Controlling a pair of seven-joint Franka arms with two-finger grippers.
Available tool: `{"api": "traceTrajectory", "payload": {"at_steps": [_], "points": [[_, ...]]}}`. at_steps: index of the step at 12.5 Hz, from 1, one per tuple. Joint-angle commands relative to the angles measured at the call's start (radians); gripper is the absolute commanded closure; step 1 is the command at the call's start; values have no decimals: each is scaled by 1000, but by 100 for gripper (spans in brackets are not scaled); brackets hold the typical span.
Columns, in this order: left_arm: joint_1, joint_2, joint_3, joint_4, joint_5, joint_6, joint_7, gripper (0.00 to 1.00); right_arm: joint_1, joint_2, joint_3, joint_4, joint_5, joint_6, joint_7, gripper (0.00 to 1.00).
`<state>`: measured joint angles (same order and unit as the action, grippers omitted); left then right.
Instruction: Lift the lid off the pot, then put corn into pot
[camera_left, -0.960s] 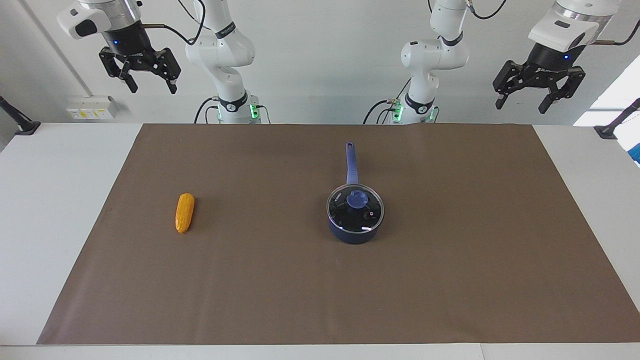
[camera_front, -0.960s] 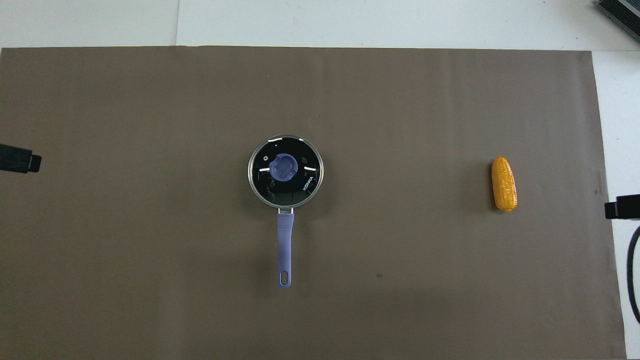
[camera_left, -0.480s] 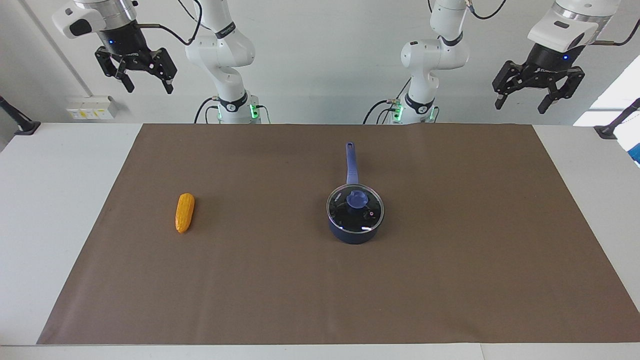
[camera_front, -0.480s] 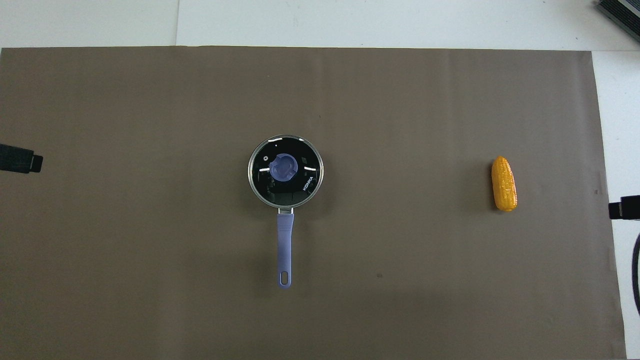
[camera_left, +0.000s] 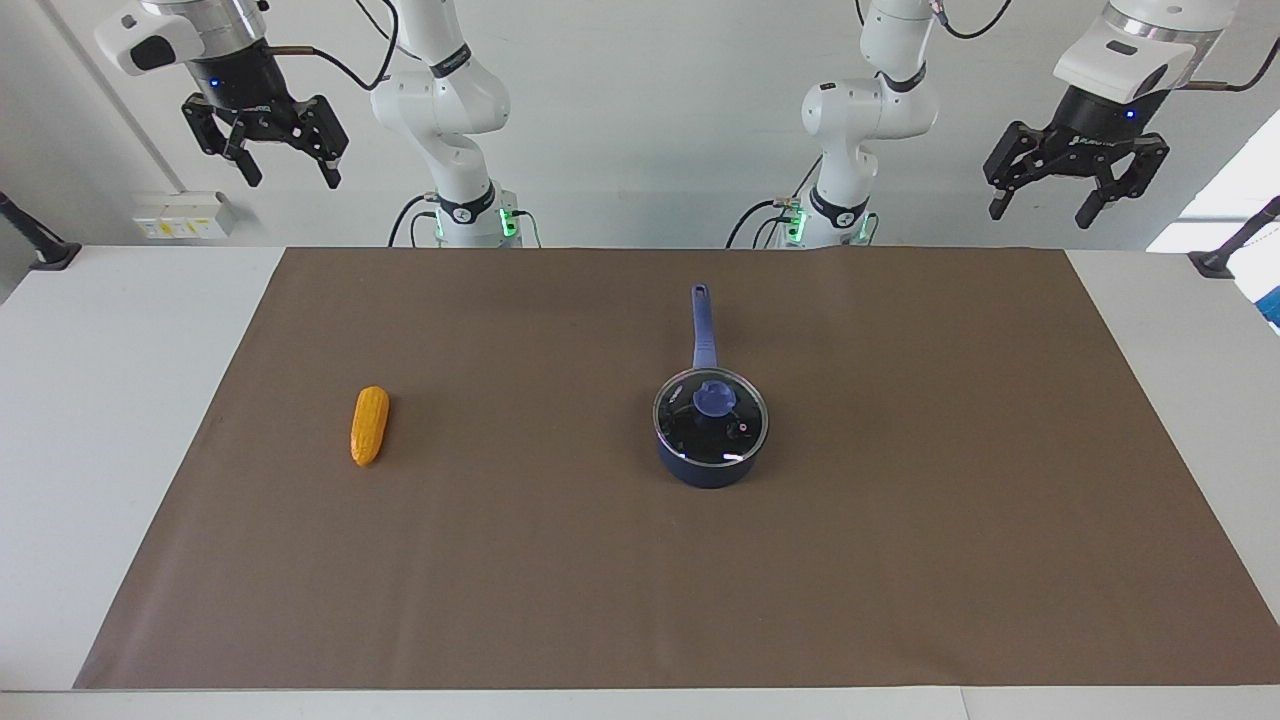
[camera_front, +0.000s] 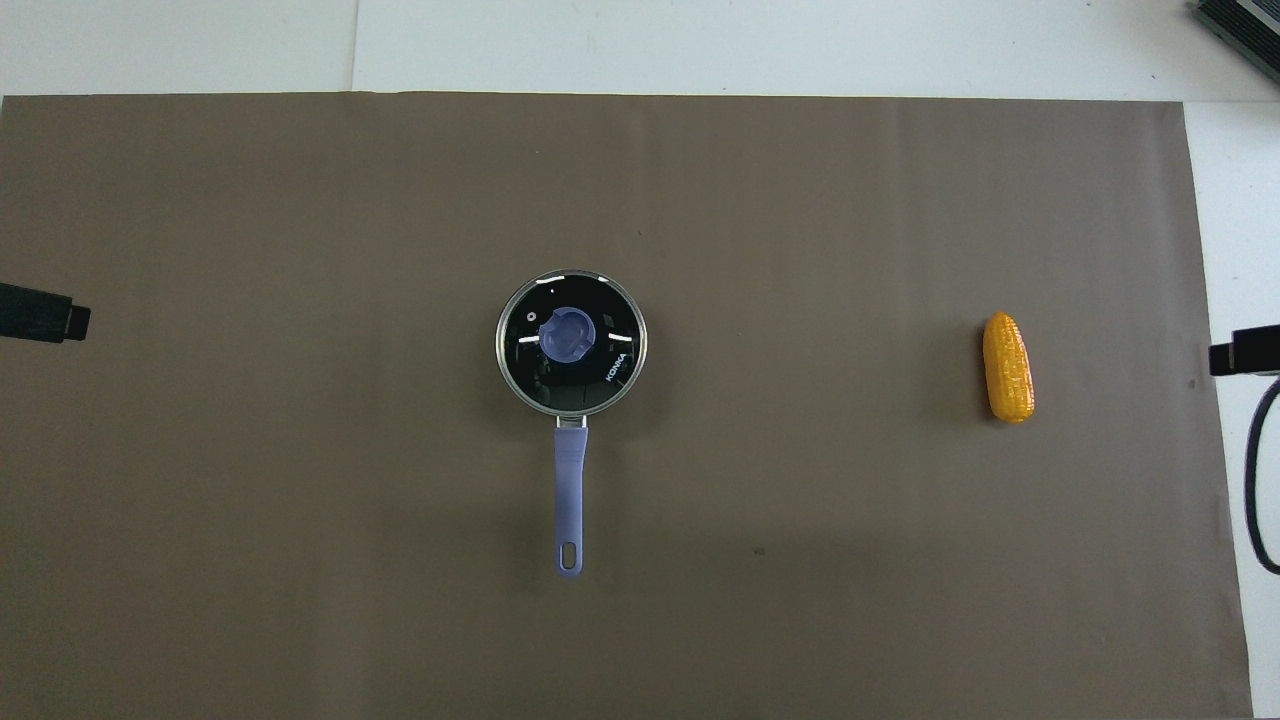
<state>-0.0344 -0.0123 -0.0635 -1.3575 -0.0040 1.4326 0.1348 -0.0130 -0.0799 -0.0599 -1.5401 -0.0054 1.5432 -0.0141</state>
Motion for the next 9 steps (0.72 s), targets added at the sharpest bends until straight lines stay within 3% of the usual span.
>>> {"api": "traceTrajectory", "payload": {"at_steps": [1,5,7,9], "points": [[-28,-23,-6,-34,-11,46,3,0,-15,83,0,-17,10,119,-18,0],[-133,-3,-9,-51,-11,78,-4,0,-33,185,2,-133,10,334,-20,0],[-201,-1,-9,-104,-11,136,-68,0,-31,232,2,-182,13,374,-12,0],[-263,3,-10,-161,-11,207,-138,0,-25,235,2,-300,13,470,-14,0]]}}
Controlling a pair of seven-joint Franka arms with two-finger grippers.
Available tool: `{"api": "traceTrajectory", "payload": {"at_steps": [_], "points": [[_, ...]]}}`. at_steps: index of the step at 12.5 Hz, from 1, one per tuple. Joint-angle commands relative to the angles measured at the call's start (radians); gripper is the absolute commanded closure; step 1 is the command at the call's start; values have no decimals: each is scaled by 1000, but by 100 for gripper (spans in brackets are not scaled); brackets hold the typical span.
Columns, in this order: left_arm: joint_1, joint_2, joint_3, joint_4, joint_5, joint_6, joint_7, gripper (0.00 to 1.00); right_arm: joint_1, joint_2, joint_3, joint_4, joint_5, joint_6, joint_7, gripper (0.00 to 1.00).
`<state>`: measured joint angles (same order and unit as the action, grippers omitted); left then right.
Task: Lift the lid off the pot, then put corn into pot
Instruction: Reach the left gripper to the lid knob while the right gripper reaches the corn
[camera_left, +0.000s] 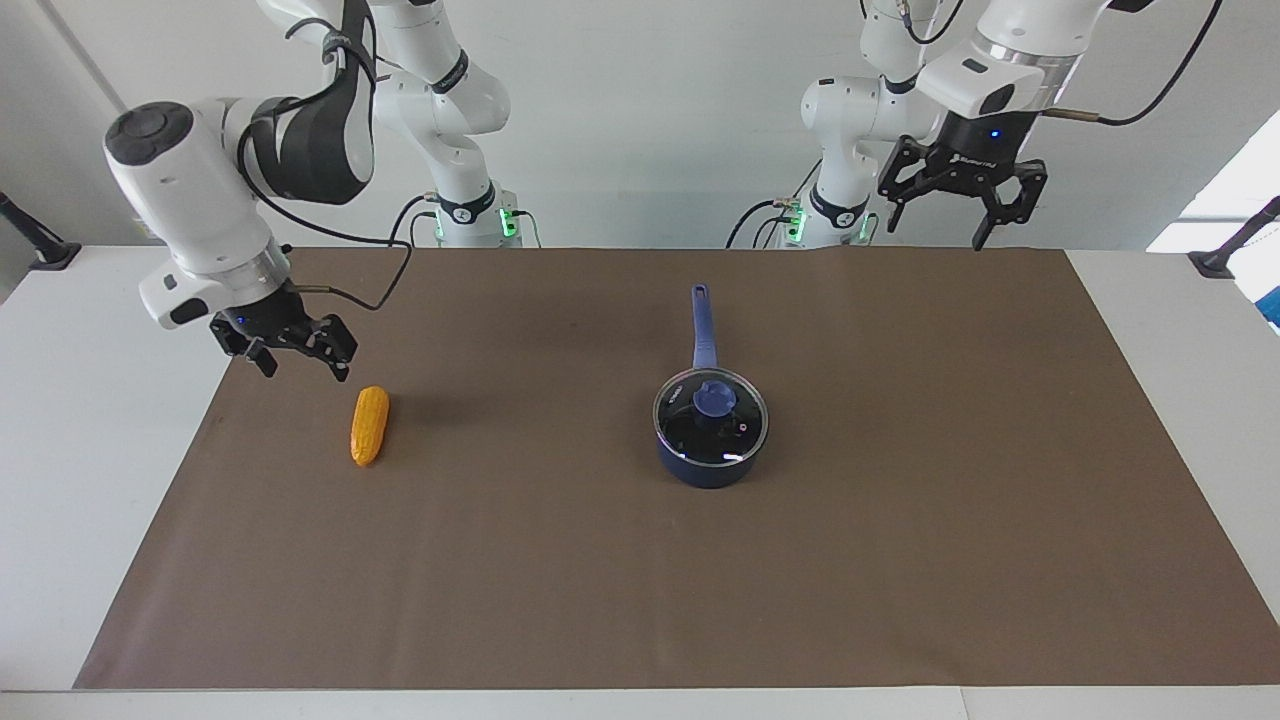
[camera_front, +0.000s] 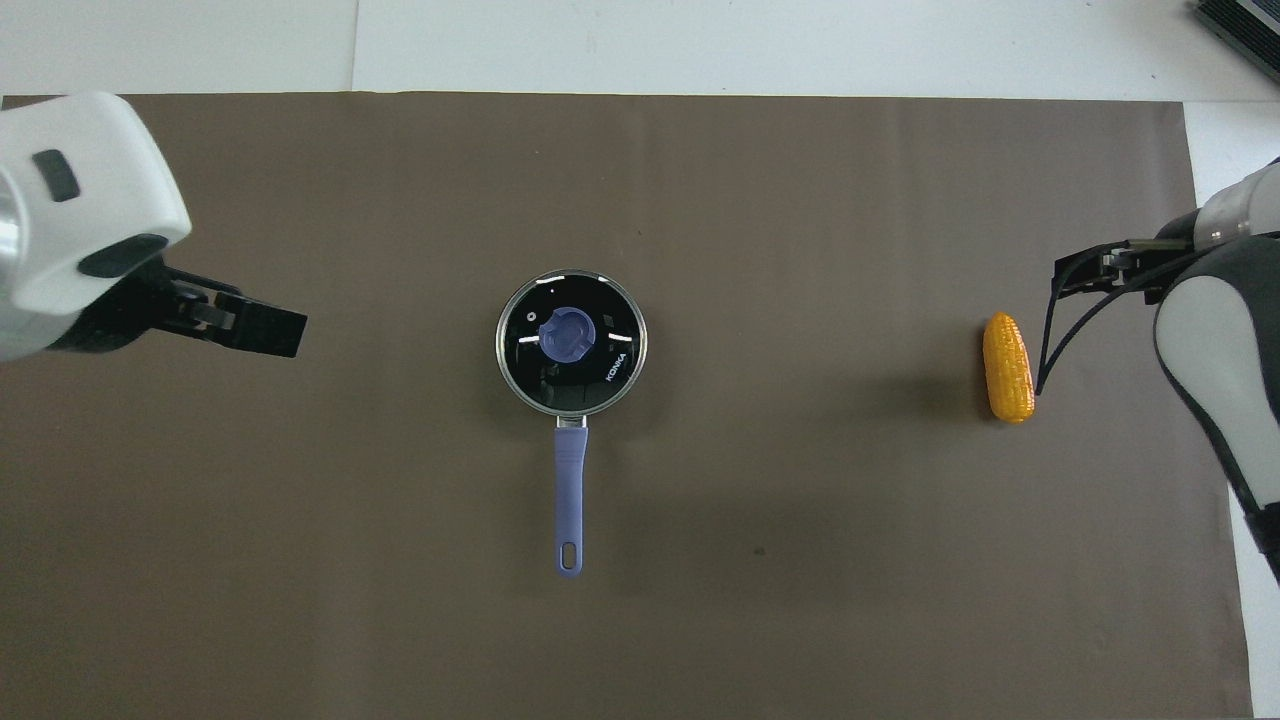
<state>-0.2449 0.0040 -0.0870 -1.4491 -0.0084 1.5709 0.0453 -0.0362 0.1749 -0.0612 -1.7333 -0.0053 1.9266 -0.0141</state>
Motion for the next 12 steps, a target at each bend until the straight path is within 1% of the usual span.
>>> {"api": "traceTrajectory", "payload": {"at_steps": [1,3,4,6,9,10,11,12], "points": [[-97,2,13,-92,-7,104,-79,0,2,-14,3,-158,13,156,-15,0],[-167,24,13,-138,-7,187,-174,0,2,8,3,-219,13,247,-27,0],[-207,31,13,-163,-7,231,-215,0,2,20,3,-242,13,273,-27,0],[-278,83,13,-172,-7,288,-301,0,-7,52,3,-288,13,316,-29,0],[-321,139,15,-194,-2,356,-324,0,-10,106,3,-296,13,370,-29,0],[-342,172,16,-200,11,385,-347,0,-11,115,3,-296,13,402,-33,0],[-347,213,15,-200,42,430,-357,0,-11,118,3,-293,13,403,-44,0],[-347,238,15,-201,56,464,-355,0,-10,117,3,-298,13,403,-47,0]]}}
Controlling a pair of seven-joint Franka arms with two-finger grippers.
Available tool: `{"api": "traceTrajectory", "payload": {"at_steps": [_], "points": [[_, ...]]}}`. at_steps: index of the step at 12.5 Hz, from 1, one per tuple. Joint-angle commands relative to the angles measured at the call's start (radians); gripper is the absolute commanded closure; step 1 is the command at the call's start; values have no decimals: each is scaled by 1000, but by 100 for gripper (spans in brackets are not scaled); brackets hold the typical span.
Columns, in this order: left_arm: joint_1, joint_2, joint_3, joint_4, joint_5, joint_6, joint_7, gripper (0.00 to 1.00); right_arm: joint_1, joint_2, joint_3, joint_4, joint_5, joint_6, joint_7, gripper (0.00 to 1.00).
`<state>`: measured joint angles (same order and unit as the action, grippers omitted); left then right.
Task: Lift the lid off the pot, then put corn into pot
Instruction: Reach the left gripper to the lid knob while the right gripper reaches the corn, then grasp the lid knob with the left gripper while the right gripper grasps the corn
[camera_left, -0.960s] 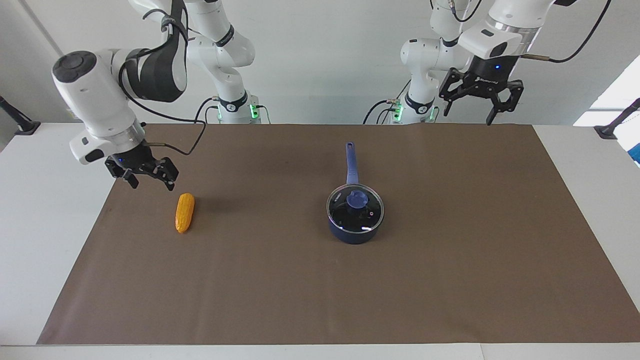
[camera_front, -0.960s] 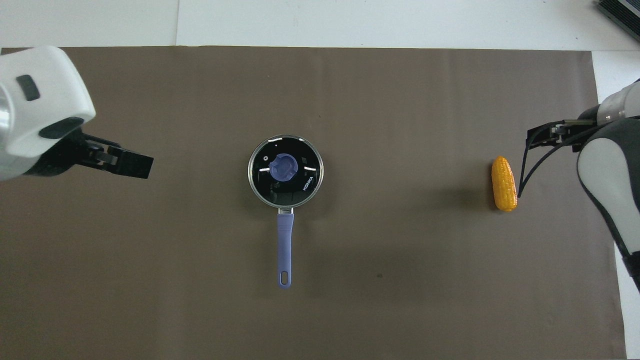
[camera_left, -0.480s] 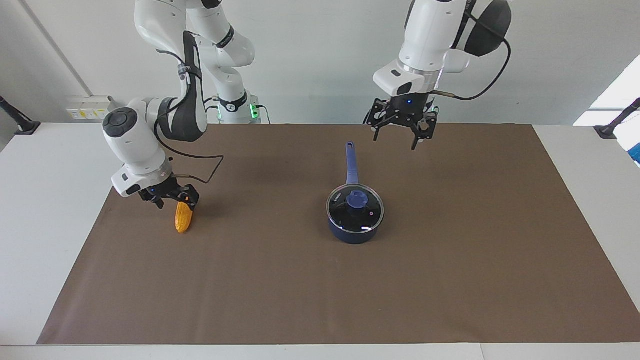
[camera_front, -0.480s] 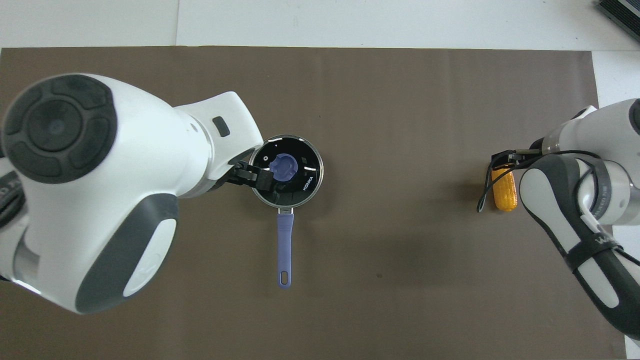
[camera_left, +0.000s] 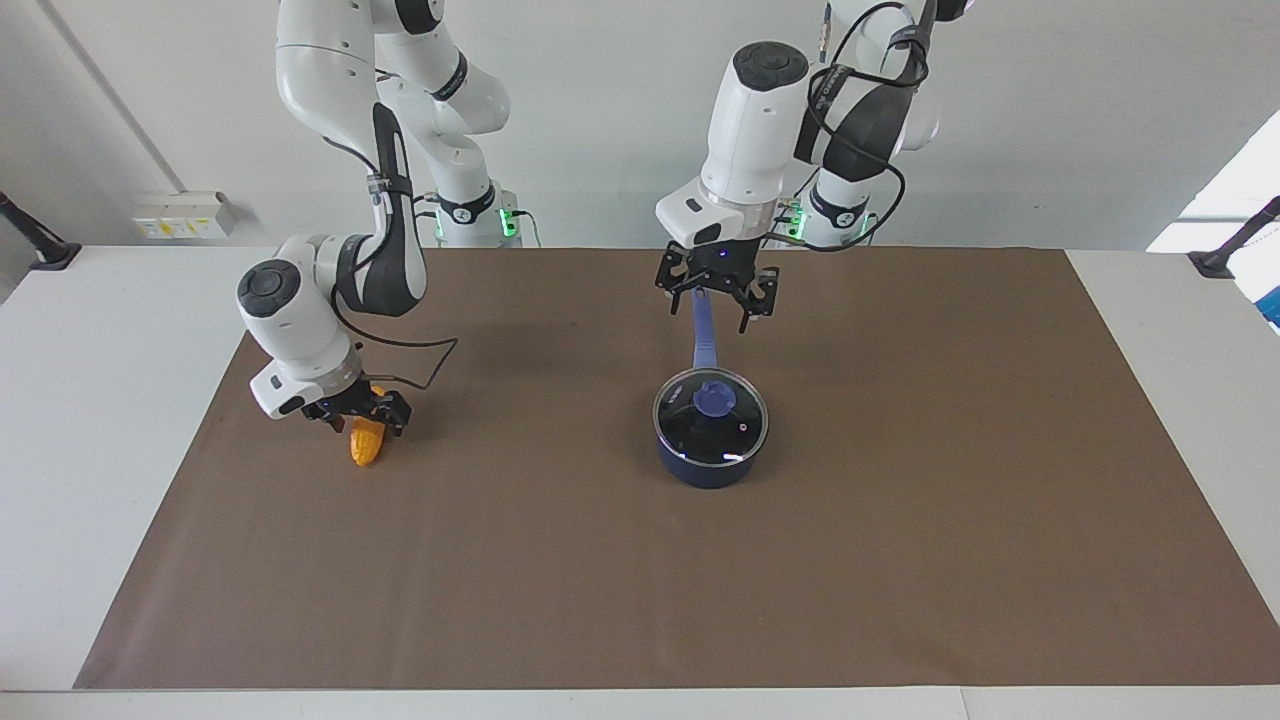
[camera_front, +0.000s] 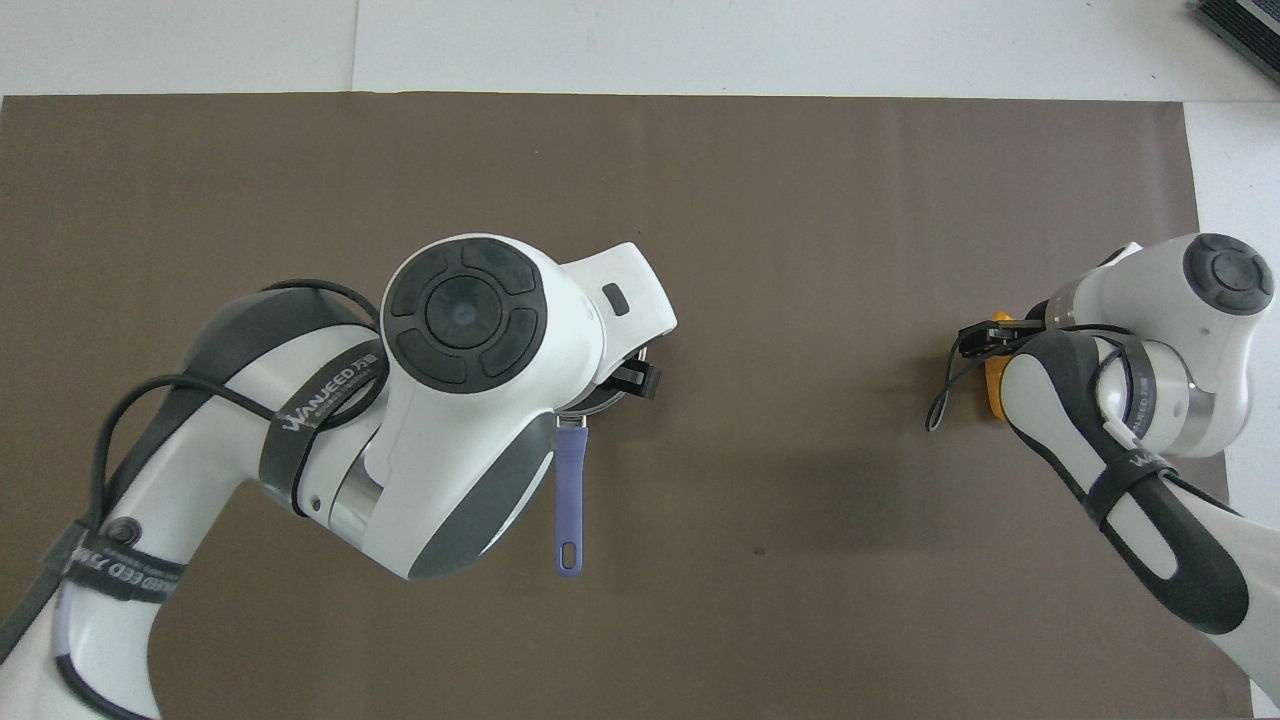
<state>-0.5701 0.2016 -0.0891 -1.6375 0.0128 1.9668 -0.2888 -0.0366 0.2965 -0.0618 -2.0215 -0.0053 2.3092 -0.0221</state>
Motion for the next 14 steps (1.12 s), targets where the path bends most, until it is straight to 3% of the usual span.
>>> {"api": "traceTrajectory", "payload": {"at_steps": [1,2,3,4,7,10,14], "points": [[-17,57,19,-15,38,81,-21,0,-9,-5,3,-9,11,21,-39,0],[-8,67,17,-25,56,105,-21,0,-9,-5,3,-9,5,19,-45,3],[-8,76,17,-45,90,142,-20,0,-9,-5,3,-16,4,19,-53,14],[-5,81,19,-68,99,168,-19,0,-9,-5,2,-19,4,19,-53,31],[15,85,17,-111,122,223,-9,0,-12,4,2,7,2,3,-52,100],[27,76,17,-146,121,259,10,0,-9,-2,2,64,2,-31,-55,100],[26,101,19,-156,121,308,16,0,-5,-65,3,181,2,-252,-47,100]]}}
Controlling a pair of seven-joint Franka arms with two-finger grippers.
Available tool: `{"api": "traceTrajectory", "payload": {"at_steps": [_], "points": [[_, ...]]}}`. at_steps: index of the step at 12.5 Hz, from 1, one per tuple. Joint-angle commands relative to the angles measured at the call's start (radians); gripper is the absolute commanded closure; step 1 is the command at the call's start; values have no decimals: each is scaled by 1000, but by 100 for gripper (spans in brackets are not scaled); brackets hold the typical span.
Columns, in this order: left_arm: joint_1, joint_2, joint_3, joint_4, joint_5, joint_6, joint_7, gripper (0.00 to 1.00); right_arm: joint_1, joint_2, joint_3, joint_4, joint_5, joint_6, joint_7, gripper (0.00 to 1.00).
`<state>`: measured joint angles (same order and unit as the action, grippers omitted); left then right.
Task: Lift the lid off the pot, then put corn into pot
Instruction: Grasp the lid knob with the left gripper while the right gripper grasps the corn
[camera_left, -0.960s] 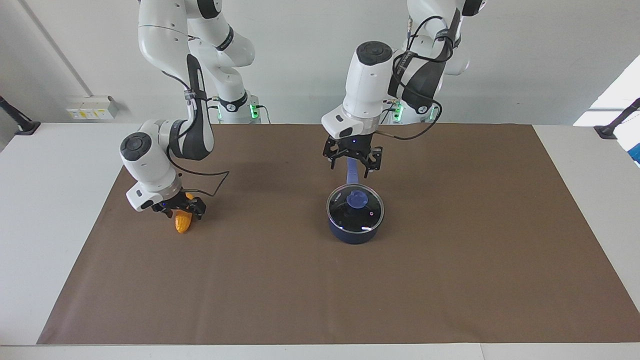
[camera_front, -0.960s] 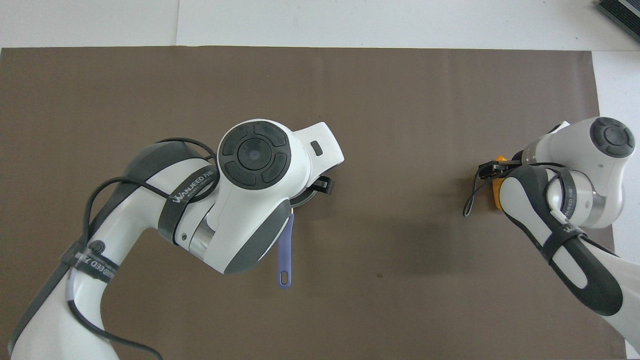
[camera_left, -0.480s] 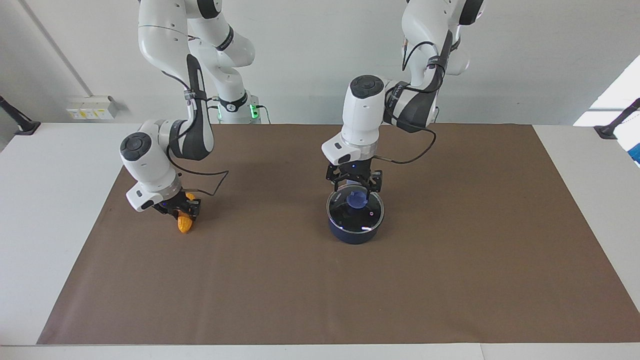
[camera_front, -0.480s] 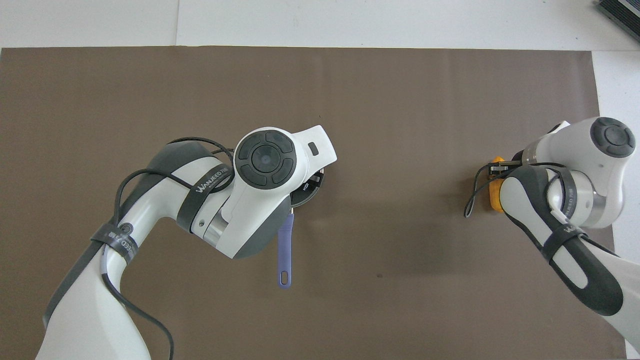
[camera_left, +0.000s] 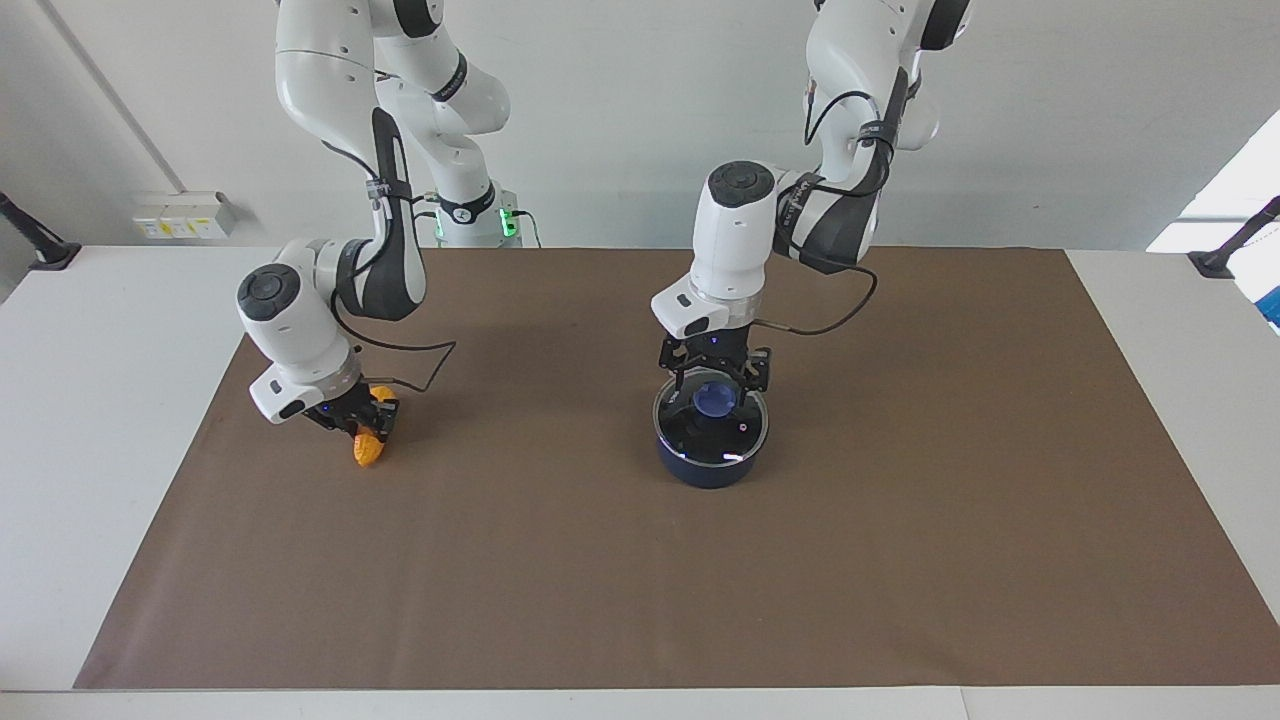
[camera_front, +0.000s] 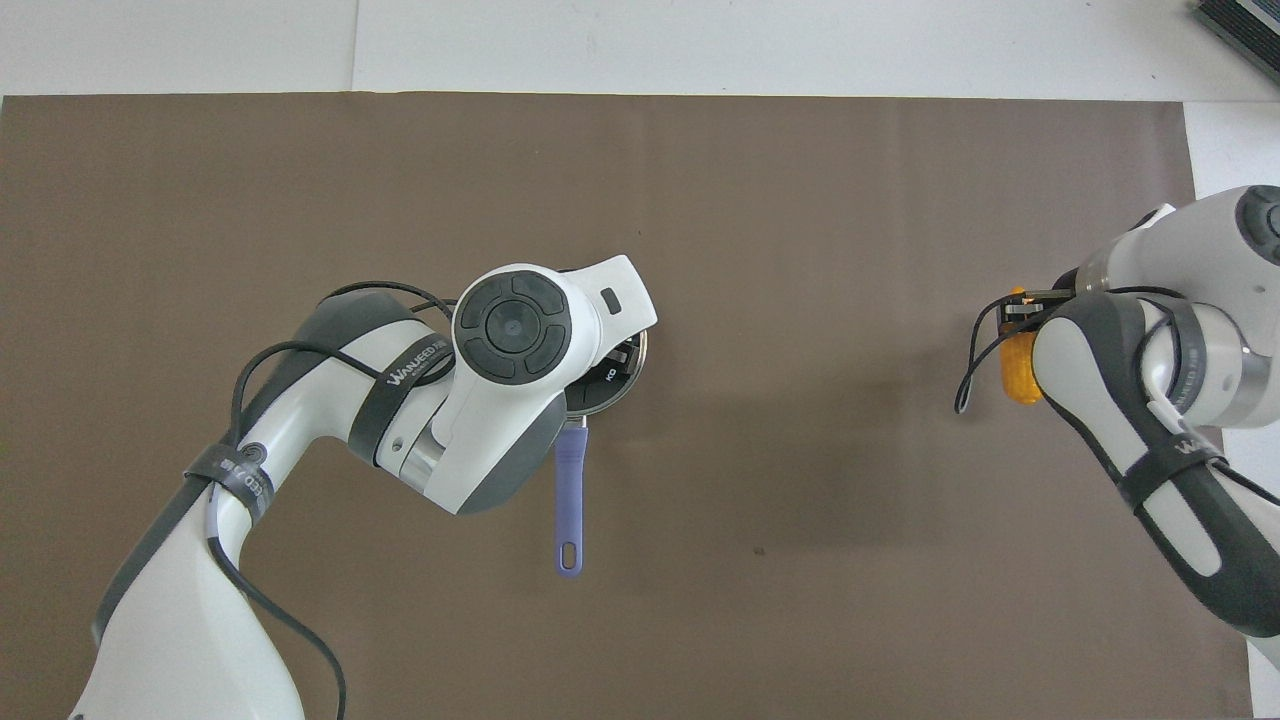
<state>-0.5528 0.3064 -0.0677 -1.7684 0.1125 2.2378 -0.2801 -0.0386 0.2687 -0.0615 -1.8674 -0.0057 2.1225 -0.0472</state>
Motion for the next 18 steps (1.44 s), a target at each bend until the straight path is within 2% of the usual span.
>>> {"api": "traceTrajectory", "payload": {"at_steps": [1,2,3,4,6,8,9,13,18], "points": [[10,-4,-3,-25,21,39,7,0,2,-67,3,28,3,-82,-17,100],[10,-4,-3,-25,21,39,7,0,3,-87,3,28,4,-93,-11,100],[10,-4,-3,-25,22,39,7,8,3,-101,5,28,4,-105,-10,100],[10,-4,-3,-23,29,31,9,27,3,-115,5,33,7,-120,-10,100],[11,-4,-3,-22,73,32,10,50,5,-131,14,56,10,-154,-10,100],[10,-4,-3,-22,75,34,12,62,6,-141,17,71,10,-174,-8,100],[10,-4,-3,-20,76,34,12,64,6,-149,17,71,12,-179,-8,100],[7,-4,-1,-14,76,25,12,64,13,-196,20,73,20,-216,-10,100],[-6,-7,-1,23,85,-30,7,64,17,-204,25,82,20,-226,-10,100]]}}
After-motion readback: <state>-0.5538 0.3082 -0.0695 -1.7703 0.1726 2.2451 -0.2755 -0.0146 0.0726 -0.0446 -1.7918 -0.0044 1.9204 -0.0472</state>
